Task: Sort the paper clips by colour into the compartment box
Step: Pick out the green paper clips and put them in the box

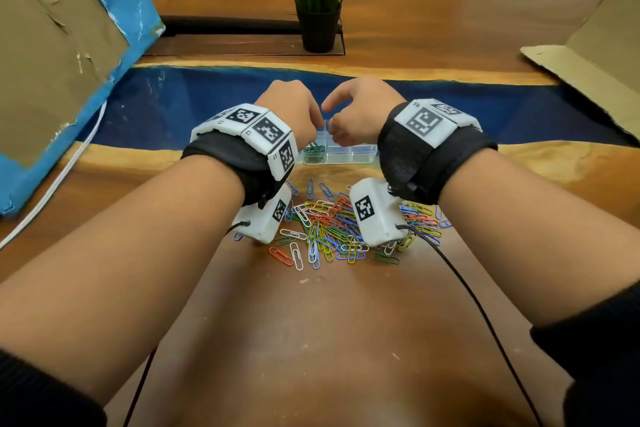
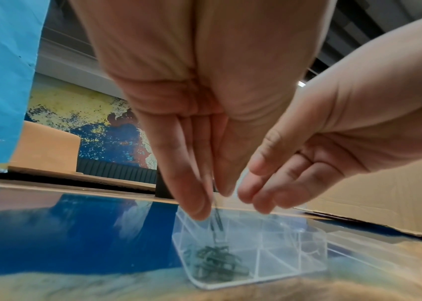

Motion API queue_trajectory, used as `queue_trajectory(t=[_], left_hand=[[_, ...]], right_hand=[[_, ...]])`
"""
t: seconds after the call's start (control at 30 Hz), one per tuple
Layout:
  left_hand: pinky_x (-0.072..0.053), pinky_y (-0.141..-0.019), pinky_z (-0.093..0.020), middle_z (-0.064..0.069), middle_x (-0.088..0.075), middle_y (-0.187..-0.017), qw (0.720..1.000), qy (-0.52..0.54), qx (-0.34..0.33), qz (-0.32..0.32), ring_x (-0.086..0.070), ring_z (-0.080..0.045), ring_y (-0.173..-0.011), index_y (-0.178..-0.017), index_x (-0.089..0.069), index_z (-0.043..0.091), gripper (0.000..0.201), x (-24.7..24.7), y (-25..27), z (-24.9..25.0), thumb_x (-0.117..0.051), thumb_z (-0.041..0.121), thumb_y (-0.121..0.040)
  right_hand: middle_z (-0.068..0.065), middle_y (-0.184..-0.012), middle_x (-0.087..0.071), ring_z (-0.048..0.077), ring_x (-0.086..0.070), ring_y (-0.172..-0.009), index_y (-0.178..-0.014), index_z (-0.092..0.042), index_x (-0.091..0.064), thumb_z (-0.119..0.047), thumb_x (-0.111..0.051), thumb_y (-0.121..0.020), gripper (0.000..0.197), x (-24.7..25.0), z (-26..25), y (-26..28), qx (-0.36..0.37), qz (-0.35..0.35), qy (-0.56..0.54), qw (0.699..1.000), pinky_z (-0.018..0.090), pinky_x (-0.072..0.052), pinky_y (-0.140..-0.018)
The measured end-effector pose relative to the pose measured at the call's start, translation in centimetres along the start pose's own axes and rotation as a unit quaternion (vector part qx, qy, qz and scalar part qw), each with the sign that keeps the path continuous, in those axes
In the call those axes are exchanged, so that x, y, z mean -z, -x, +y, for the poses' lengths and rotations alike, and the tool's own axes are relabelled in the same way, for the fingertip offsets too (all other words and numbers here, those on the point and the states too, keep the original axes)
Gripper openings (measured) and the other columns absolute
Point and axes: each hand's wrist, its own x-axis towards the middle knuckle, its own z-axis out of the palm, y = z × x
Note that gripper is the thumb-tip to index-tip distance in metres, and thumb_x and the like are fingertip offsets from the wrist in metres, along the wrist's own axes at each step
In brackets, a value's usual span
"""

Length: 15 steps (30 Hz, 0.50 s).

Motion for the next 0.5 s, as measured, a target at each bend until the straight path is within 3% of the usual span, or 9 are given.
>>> queue_trajectory(t=[0.1,0.23,0.33,0.43,0.5], left_hand=[[-0.053,-0.078,-0.032,0.001,-0.060,-0.087,1.000,0.002,-0.004,-0.003,-0.065,-0.021,-0.088,-0.109,-0.071,0.022,0.028,0.0,0.1,-0.2,-0.055,0.011,-0.089],[-0.057,-0.075,-0.033,0.003,-0.061,-0.083,1.000,0.014,-0.005,-0.008,-0.066,-0.023,-0.072,-0.100,-0.070,0.022,0.023,0.2,0.6,-1.0,-0.052,0.014,-0.089],[-0.059,-0.069,-0.033,-0.001,-0.069,-0.073,0.998,0.003,-0.004,-0.055,-0.071,-0.024,-0.063,-0.089,-0.069,0.021,0.012,0.5,1.5,-1.8,-0.057,0.022,-0.088],[-0.055,-0.067,-0.028,0.001,-0.066,-0.058,0.993,-0.039,-0.011,-0.110,-0.064,-0.017,-0.051,-0.077,-0.067,0.023,0.011,0.4,2.5,-2.5,-0.065,0.032,-0.083],[-0.054,-0.067,-0.028,0.004,-0.062,-0.054,0.988,-0.063,-0.020,-0.139,-0.059,-0.013,-0.048,-0.074,-0.068,0.023,0.014,0.2,3.2,-2.8,-0.069,0.036,-0.079]], right_hand=[[0.007,-0.093,-0.070,0.022,-0.071,-0.088,-0.078,-0.030,-0.060,-0.004,-0.064,-0.083,0.027,0.5,0.9,0.3,-0.003,-0.005,0.008,1.000,0.037,-0.059,-0.082],[0.007,-0.080,-0.070,0.019,-0.072,-0.074,-0.088,-0.022,-0.064,-0.004,-0.060,-0.085,0.018,1.2,1.7,1.3,-0.002,-0.021,0.010,1.000,0.031,-0.060,-0.074],[0.006,-0.071,-0.068,0.015,-0.066,-0.059,-0.077,-0.022,-0.065,-0.005,-0.061,-0.084,0.018,1.0,2.0,2.1,0.009,-0.048,0.044,0.998,0.026,-0.059,-0.065],[0.000,-0.059,-0.063,0.006,-0.058,-0.044,-0.075,-0.019,-0.067,-0.010,-0.063,-0.085,0.014,0.4,1.9,2.9,0.031,-0.102,0.086,0.991,0.015,-0.052,-0.049],[-0.001,-0.059,-0.064,0.008,-0.058,-0.046,-0.076,-0.018,-0.069,-0.013,-0.064,-0.084,0.011,-0.2,1.6,3.4,0.052,-0.139,0.131,0.980,0.016,-0.053,-0.053]])
